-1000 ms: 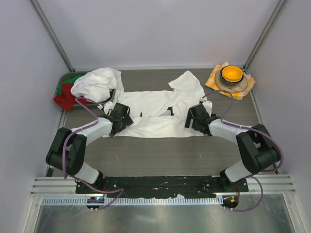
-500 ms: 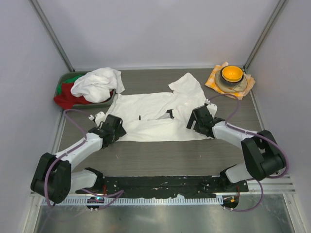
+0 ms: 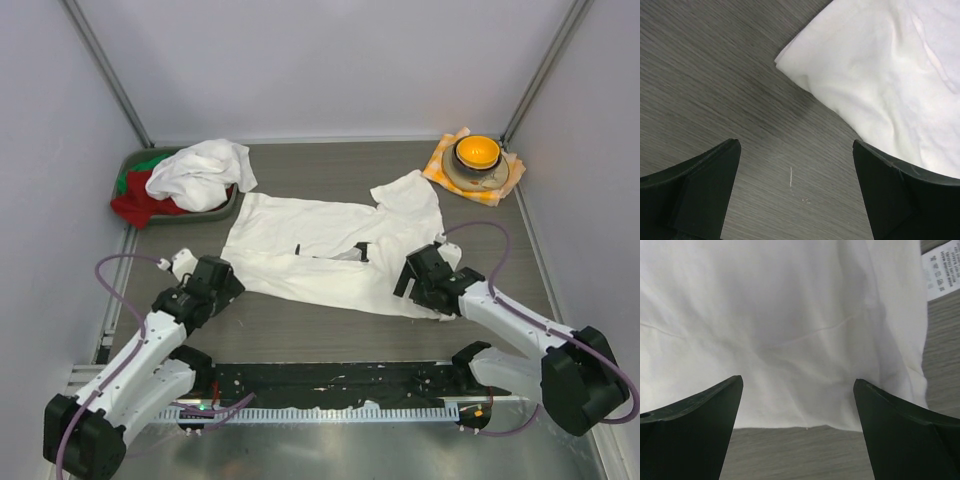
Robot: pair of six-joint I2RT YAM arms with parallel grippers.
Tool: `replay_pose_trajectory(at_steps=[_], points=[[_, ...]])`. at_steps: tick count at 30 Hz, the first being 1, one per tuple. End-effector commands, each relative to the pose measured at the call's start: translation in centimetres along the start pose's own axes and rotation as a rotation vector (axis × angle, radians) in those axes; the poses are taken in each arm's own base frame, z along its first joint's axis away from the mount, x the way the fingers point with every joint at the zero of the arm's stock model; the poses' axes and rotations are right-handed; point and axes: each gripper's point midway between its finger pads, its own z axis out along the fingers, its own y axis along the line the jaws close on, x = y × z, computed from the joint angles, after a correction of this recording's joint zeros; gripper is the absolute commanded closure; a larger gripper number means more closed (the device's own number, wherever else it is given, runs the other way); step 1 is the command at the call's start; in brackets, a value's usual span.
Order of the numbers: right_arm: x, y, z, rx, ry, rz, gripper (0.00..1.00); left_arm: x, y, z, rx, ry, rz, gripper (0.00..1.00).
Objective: Fold and stack the t-shirts
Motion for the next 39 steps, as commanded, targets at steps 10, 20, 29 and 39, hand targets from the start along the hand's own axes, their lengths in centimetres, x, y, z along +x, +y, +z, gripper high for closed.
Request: replay_pose_trajectory(at_steps=[10,20,29,39], points=[[-9.9,1.1,-8.2,0.072,-0.236,-0.091,0.00,-3.5,-11.2,-1.0,0.230,0.059,0.017,0.00],[-8.7,5.2,-3.8,-0.050,-0.149,-0.089,0.00,-2.5,-14.4,3.1,0.212,0.110,0.056,0.00],[-7.0,4.9,-2.9,-0.078,-0.113,-0.113,0.00,-1.0,-10.8,7.0,0.051,0.081,0.108,0.00],[-7.0,4.4,-3.4,-0.070,-0.110,-0.145,0.01,1.9,-6.2,7.1,-0.013,0.117,0.092,0.00]])
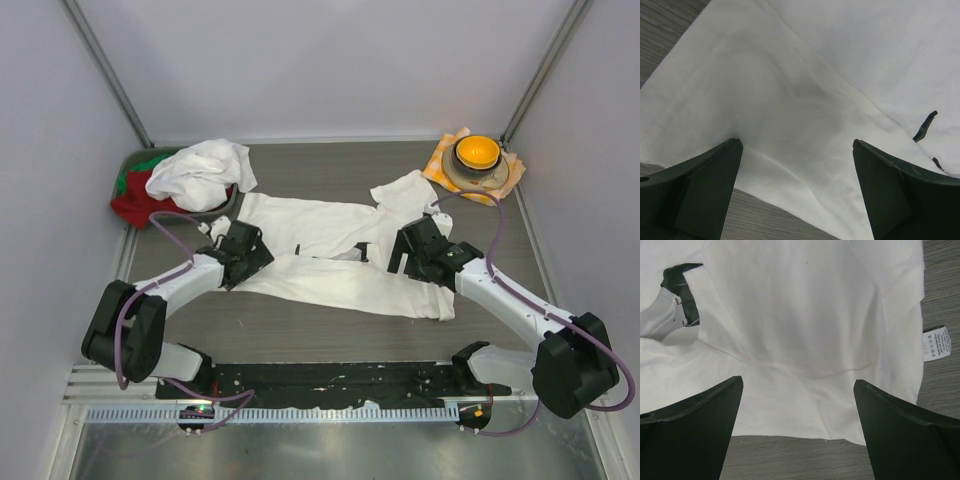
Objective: Fold and stack the t-shirts
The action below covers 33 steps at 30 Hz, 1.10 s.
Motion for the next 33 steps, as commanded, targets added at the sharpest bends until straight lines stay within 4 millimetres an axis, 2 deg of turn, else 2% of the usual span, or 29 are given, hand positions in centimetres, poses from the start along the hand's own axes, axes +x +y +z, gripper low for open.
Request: replay_pose_trajectory(at_steps=[1,11,14,18,21,26,33], points=[[-1.3,0.4,-0.8,-0.019,-0.035,-0.017,0.00,2.1,3.8,0.2,-0.084,0.015,-0.001,0.00],[-1.3,-0.2,-0.7,0.019,-0.029,-0.030,0.00,4.5,7.5,-2.0,-0.080,0.025,-0.079,0.00],[-1.0,-0.4,-0.6,0.033,-0.014,-0.033,0.00,4.7,7.9,-2.9,-0.067,0.021,-0.091,0.00],[-0.7,-1.3,-0.9,0.073,-0.006,-0.032,0.00,3.4,8.1,-4.8,-0.053,-0.028,-0.131,0.00],[-0.6,-2.4,-1.5,0.127,0.009,-0.033,0.00,1.0,7.3,-7.3,-0.016,-0.099,-0.166,0.00],[-1.1,-3.8,-2.6,0.204,0.013,-0.057,0.00,-2.6,4.1,-11.3,0.118,-0.166,-0.204,0.00],[0.1,-5.3,-2.5,0.311,0.094,-0.092,0.04,-4.4,1.2,-12.8,0.189,-0.168,-0.197,0.00]])
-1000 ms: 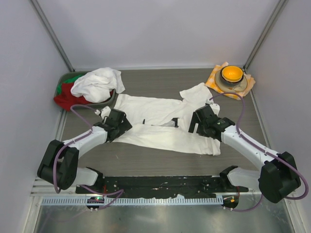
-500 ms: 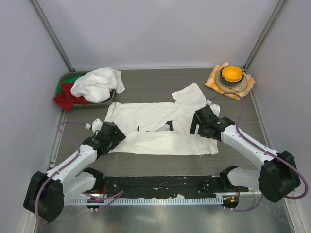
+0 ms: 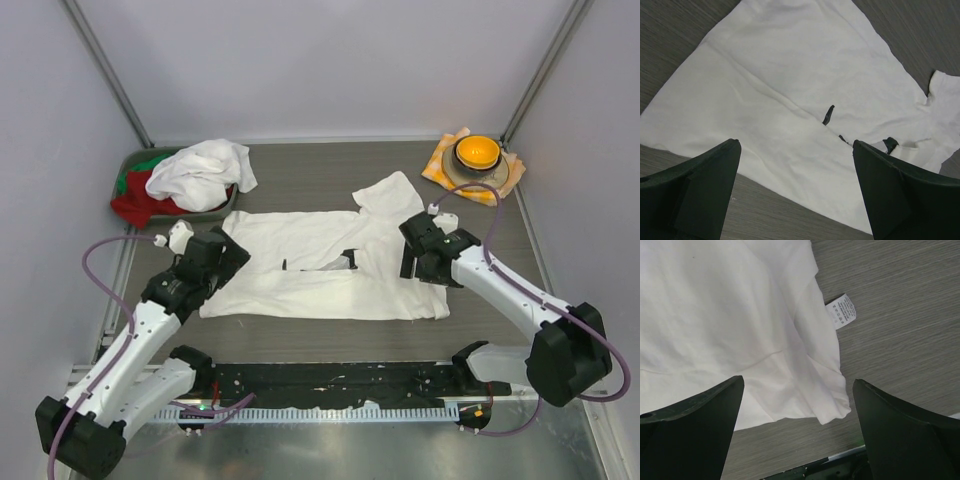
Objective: Fold and stack the t-shirts
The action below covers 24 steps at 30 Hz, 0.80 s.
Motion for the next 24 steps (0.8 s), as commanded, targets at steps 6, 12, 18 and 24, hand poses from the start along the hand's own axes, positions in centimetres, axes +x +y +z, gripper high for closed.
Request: replay_pose_trajectory(at_steps=[6,12,18,24], points=[[1.5,-1.2,0.9,0.126,0.115,-0.072,0.12,-0.8,-2.0,-0.1,0.031,0.000,0.014,0.00],[2.5,-1.3,1.6,0.154,0.165,-0.100,0.26,-0.6,-2.0,0.4,0.038,-0.004,0.022,0.00],[3.4,-1.6,2.3,0.195,0.218,-0.133,0.46,-0.9,-2.1,0.4,0.044,-0.016,0.027,0.00],[4.1,-2.0,2.9,0.235,0.251,-0.157,0.66,-0.6,-2.0,0.8,0.032,0.000,0.058,0.00]])
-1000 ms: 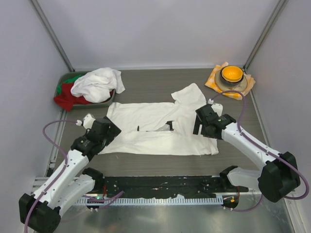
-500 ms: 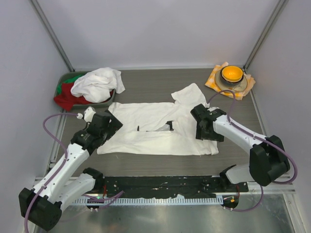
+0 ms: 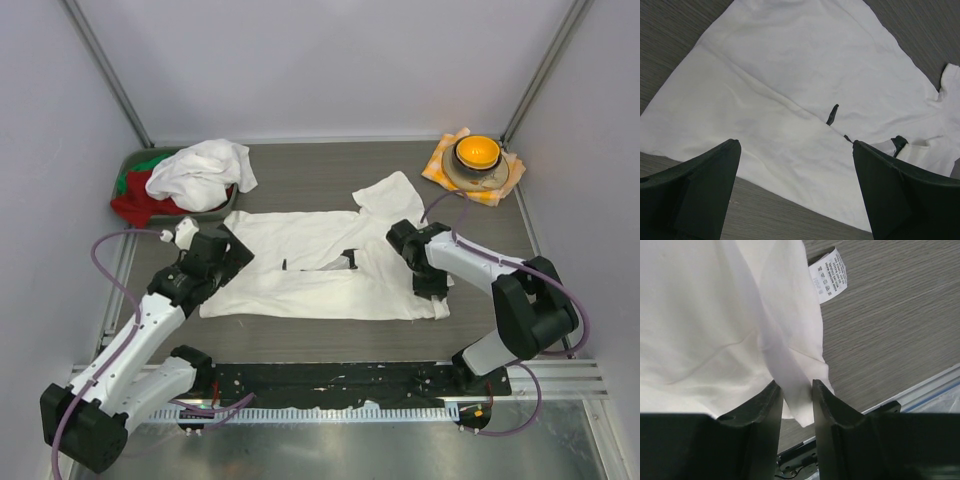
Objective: Fold and stack the t-shirts
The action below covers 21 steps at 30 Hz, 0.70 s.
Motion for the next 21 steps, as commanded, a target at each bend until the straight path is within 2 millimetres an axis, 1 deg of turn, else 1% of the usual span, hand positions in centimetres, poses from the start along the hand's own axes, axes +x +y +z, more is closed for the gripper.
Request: replay_pose_trajectory(at_steps=[1,3,4,5,9,12,13,16,21], points=[[-0.6,-0.2,-0.4,0.025,-0.005,0.001,0.75,-1.0,-1.3,-0.1,0.034,-0.023,0.018,0.00],[-0.6,-0.4,-0.3,0.036,-0.008,0.004,0.87,-1.1,-1.1,-0.1,0.033,-0.028,0.020,0.00],[-0.7,-0.5,-0.4,0.041,-0.011,0.009,0.97,-1.2,-1.1,-0.1,0.032,-0.031,0.021,0.00],[-0.7,-0.6,-0.5,0.045,-0.012,0.008,0.99,-1.4,-0.9,-0.3,0.030,-0.038,0.019,0.00],[-0.8,-1.1,-0.8,0.060,-0.012,0.003,0.99,-1.9,-0.5,-0.7,0.027,-0.062,0.019,0.00],[-1.8,-2.2,-1.6,0.107,-0.047,-0.011,0.99,-2.0,-0.4,-0.8,0.029,-0.066,0.014,0.00],[-2.5,-2.7,-2.2,0.124,-0.074,-0.009,0.99,-2.0,-0.5,-0.8,0.031,-0.064,0.013,0.00],[-3.3,-2.8,-3.2,0.118,-0.094,-0.007,0.99,-1.8,-0.5,-0.8,0.032,-0.055,0.015,0.00],[-3.7,-3.0,-3.0,0.144,-0.099,-0.027,0.99,-1.9,-0.6,-0.9,0.036,-0.057,0.014,0.00]])
